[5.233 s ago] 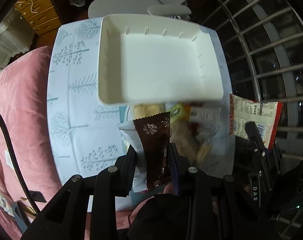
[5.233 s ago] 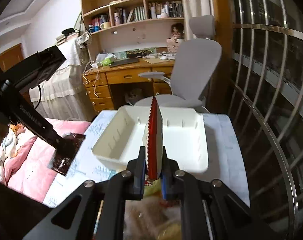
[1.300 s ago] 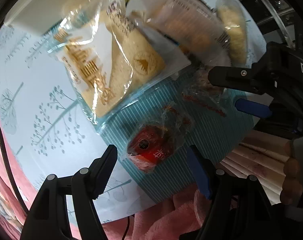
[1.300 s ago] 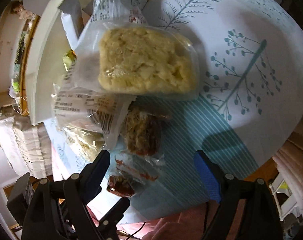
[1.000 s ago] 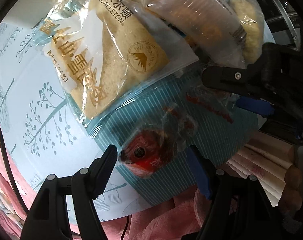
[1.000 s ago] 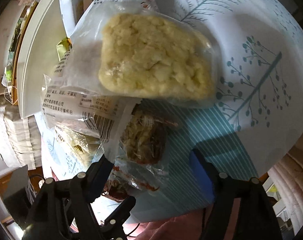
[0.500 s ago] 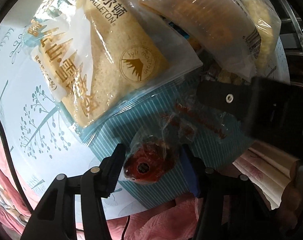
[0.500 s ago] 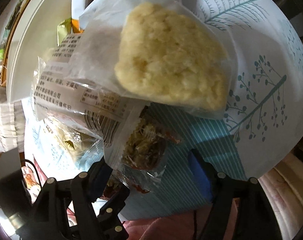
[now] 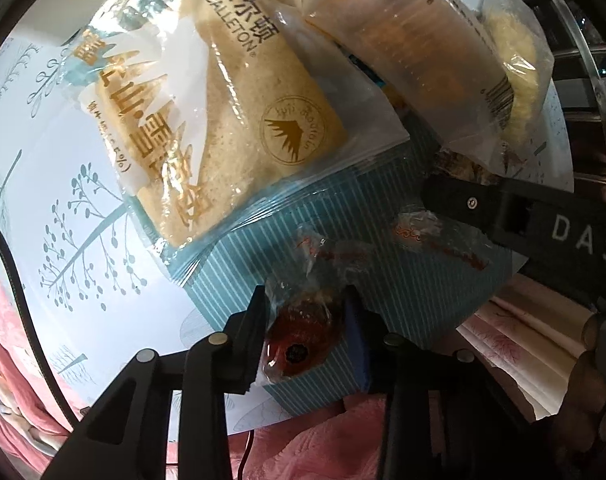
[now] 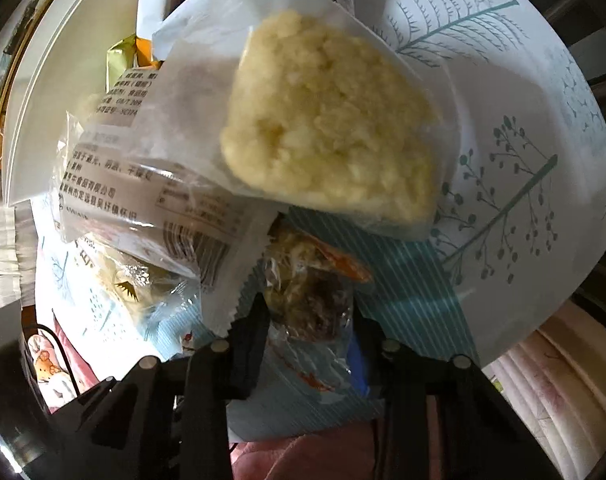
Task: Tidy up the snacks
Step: 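Close the left tool on the red round candy while the right tool grasps the nut bag, then carry the red candy and nut bag into the white tray and release both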
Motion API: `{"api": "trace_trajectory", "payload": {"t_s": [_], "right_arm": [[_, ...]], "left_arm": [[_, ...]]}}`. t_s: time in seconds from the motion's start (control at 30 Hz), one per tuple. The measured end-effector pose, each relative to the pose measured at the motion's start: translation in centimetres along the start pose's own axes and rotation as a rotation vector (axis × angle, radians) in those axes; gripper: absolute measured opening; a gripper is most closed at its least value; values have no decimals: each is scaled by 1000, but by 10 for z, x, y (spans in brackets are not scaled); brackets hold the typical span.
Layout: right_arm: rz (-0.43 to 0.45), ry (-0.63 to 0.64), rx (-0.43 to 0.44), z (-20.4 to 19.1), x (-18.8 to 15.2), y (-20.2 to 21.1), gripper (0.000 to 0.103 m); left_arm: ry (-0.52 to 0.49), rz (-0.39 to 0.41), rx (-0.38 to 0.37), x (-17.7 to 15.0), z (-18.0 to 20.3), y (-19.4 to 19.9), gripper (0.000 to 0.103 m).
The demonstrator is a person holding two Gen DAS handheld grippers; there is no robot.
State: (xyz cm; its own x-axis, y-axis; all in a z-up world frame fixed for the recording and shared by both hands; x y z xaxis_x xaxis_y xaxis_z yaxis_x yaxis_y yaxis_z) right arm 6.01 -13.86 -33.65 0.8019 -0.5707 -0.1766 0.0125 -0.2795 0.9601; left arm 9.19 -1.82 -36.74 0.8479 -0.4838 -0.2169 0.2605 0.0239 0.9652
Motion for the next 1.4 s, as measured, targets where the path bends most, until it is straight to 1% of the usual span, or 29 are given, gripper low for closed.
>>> {"api": "trace_trajectory", "payload": {"t_s": [0.1,0.17,0.27,0.3,0.43,0.6,0.8,0.83,0.87,0.97,1.1,1.23,1.4], "right_arm": [[6,-16,16,4,-2,2,35],[9,-33,29,19,-3,4,34],[10,-62,41,25,-9,3,34],[7,-74,45,27,-12,3,34],[0,-108,57,40,-20,7,34],[20,-117,72,41,-37,11,34],[75,-89,91,33,-73,20,34],[85,-84,93,24,-88,18,34],[91,-77,92,15,-94,16,34],[106,-54,105,7,-106,29,34],[142,-12,117,0,-109,54,34],[189,32,126,-11,-101,80,34],[253,93,145,-30,-87,112,34]], "left_arm": [[8,16,-5,-4,-6,4,32],[14,27,-12,-6,-10,7,32],[26,44,-23,-11,-17,12,31],[28,51,-26,-23,-11,22,31],[31,83,-33,-32,-13,33,30],[53,114,-51,-45,-24,46,30],[65,144,-63,-62,-40,66,30],[63,147,-56,-64,-43,70,30],[61,149,-49,-66,-47,74,30],[53,160,-22,-69,-57,89,30],[56,175,-7,-72,-64,108,31],[57,224,0,-71,-75,140,31],[52,297,-2,-67,-87,191,31]]}}
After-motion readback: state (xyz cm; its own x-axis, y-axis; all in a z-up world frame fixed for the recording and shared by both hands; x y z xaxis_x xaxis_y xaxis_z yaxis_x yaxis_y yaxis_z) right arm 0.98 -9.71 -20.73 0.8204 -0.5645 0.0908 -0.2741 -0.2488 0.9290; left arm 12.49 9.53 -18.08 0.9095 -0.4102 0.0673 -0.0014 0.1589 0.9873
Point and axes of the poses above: each gripper's, at about its wrist camera, not at the fingertips, and y roughly against the way its jaws point, z to its right, x to its top, the point moved 4 cm from there along -y, roughly the way its jaws point, and after that the axes turned 2 degrees about x, right-handed, at the moved point
